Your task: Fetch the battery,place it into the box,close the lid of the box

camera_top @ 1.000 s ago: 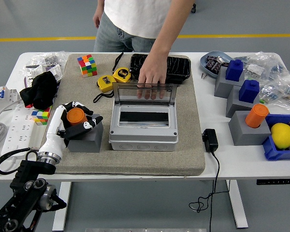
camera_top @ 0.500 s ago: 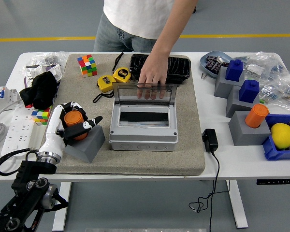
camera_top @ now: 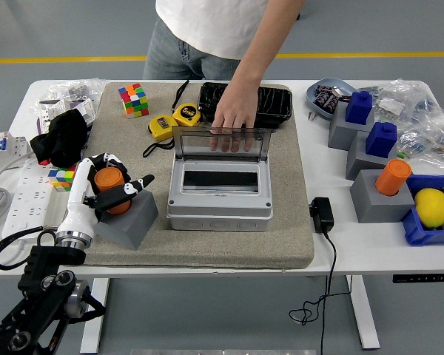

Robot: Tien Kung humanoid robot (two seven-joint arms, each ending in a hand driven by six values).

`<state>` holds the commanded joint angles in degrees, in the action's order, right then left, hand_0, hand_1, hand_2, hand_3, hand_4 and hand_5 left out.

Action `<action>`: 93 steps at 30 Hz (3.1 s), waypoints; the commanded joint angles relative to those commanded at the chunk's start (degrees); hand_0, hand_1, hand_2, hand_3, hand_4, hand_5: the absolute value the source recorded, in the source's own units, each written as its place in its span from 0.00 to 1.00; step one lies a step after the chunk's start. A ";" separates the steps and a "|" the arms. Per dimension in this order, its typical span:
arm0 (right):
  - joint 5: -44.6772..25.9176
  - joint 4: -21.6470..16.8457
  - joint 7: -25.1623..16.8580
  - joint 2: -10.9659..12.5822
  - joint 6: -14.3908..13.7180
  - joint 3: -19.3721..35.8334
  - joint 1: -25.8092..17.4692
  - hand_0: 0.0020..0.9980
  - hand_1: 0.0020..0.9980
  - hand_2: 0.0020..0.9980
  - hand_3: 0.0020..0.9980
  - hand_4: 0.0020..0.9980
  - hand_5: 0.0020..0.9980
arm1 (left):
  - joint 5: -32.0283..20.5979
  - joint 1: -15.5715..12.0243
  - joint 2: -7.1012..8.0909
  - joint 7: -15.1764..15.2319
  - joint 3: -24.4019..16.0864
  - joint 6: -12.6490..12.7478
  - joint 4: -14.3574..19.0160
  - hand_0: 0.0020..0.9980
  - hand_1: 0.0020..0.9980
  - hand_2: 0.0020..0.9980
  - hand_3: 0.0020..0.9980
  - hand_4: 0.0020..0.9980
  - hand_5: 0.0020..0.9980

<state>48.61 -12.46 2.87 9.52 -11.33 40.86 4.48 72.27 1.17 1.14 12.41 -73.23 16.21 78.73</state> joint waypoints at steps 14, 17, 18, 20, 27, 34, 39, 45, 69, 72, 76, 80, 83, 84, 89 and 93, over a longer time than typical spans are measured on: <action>-0.12 0.03 0.07 0.00 0.05 -0.30 0.09 0.75 0.70 0.72 0.75 1.00 0.99 | 0.63 3.24 1.85 1.48 2.52 4.06 5.09 0.00 0.00 0.03 0.00 1.00 0.00; -0.17 0.01 0.09 0.07 0.01 -0.30 0.21 0.75 0.70 0.72 0.75 1.00 0.99 | 2.29 3.88 2.70 1.20 3.87 5.33 7.73 0.00 0.00 0.03 0.00 1.00 0.00; -0.22 0.04 0.09 0.09 0.00 -0.34 0.23 0.75 0.70 0.72 0.75 1.00 0.99 | 3.02 4.03 2.99 1.02 4.44 5.79 8.71 0.00 0.00 0.01 0.00 0.92 0.07; -0.28 0.06 0.09 0.15 -0.03 -0.39 0.27 0.75 0.70 0.72 0.75 1.00 0.99 | 4.94 4.54 3.99 0.42 6.56 7.03 11.61 0.00 0.00 0.01 0.00 0.92 0.07; -0.34 0.08 0.14 0.30 -0.03 -0.41 0.56 0.75 0.70 0.72 0.75 1.00 0.99 | 14.25 7.62 7.91 -2.39 17.07 7.73 19.56 0.00 0.00 0.00 0.00 0.88 0.15; -0.27 0.00 0.30 0.34 0.01 -0.59 0.93 0.75 0.70 0.72 0.75 1.00 0.99 | 24.34 14.03 10.11 -4.19 28.01 6.91 18.17 0.01 0.00 0.00 0.00 0.86 0.20; -0.57 0.11 0.34 0.51 -0.03 -1.10 1.11 0.75 0.70 0.72 0.75 1.00 0.99 | 29.19 19.21 10.37 -4.47 34.69 6.69 15.01 0.01 0.00 0.00 0.00 0.86 0.21; -0.74 0.09 0.42 0.54 -0.01 -1.59 1.29 0.75 0.70 0.72 0.75 1.00 0.99 | 29.73 23.94 8.84 -4.01 39.92 7.14 9.55 0.01 0.00 0.00 0.00 0.86 0.22; -1.82 0.21 0.52 0.65 0.11 -4.22 1.72 0.75 0.70 0.72 0.75 1.00 0.99 | 26.87 34.06 -0.27 -0.21 44.65 10.81 -15.27 0.02 0.00 0.00 0.00 0.88 0.35; -1.81 0.16 0.52 0.62 0.15 -4.31 1.71 0.75 0.70 0.72 0.75 1.00 0.99 | 26.89 34.41 -1.14 0.54 44.14 11.51 -18.73 0.02 0.00 0.00 0.00 0.89 0.46; -1.90 0.17 0.47 0.65 0.16 -4.51 1.72 0.75 0.70 0.72 0.75 1.00 0.99 | 27.32 35.48 -1.14 1.36 43.71 12.23 -22.64 0.02 0.00 0.00 0.00 0.89 0.46; -1.96 0.18 0.43 0.72 0.13 -4.56 1.75 0.75 0.70 0.72 0.75 1.00 0.99 | 28.09 36.07 -1.14 1.66 42.79 12.46 -25.04 0.02 0.00 0.00 0.00 0.90 0.51; -2.04 0.24 0.43 0.76 0.08 -4.67 1.75 0.75 0.70 0.72 0.75 1.00 0.99 | 28.45 36.25 -1.14 1.58 42.31 12.33 -25.63 0.02 0.00 0.00 0.00 0.90 0.51; -2.05 0.24 0.43 0.76 0.07 -4.69 1.75 0.75 0.70 0.72 0.75 1.00 0.99 | 28.48 36.27 -1.14 1.58 42.28 12.32 -25.68 0.03 0.00 0.00 0.00 0.92 0.54; -1.91 0.21 0.47 0.68 0.08 -4.46 1.86 0.75 0.70 0.72 0.75 1.00 0.99 | 28.67 36.11 -1.14 1.56 42.60 12.20 -24.89 0.03 0.00 0.00 0.00 0.92 0.54; -1.68 0.08 0.47 0.66 0.15 -4.12 1.96 0.75 0.70 0.72 0.75 1.00 0.99 | 28.09 35.93 -1.14 2.23 43.04 12.25 -24.99 0.03 0.00 0.00 0.00 0.95 0.71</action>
<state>46.93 -12.38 3.34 10.17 -11.18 36.74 6.44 100.37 37.10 0.00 14.64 -30.19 28.45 53.74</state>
